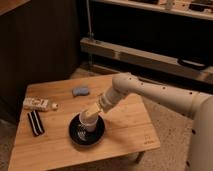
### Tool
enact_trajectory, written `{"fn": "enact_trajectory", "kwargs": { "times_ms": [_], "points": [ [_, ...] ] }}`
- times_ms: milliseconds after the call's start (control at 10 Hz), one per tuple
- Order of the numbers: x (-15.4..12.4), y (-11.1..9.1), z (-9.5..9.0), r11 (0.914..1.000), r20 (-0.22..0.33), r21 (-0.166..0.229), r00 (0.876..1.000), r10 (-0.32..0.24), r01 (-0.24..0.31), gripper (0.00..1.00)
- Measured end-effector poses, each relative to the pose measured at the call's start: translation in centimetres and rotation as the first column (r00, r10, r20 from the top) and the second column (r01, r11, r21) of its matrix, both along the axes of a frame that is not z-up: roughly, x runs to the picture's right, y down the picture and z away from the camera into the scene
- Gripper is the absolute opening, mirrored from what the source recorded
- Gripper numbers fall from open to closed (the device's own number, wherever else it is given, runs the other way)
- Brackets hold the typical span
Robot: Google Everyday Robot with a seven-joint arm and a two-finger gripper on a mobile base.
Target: Stand the bottle upright
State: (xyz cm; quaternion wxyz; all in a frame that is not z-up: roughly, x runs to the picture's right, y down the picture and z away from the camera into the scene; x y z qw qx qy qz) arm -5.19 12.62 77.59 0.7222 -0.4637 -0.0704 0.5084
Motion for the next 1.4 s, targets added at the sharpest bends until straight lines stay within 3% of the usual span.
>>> {"fn": "enact_trajectory", "kwargs": {
  "times_ms": [900, 1200, 1400],
  "points": [
    [0.0, -0.1, 0.0, 1.0, 0.0, 0.004, 1.0, -0.003, 0.003, 0.8],
    [-0.3, -2.9, -0.8, 0.99, 0.01, 0.109, 0.996, -0.091, 0.089, 0.8],
    [-0.9, -7.3, -2.3, 0.9713, 0.011, 0.191, 0.989, -0.146, 0.142, 0.8]
  ]
}}
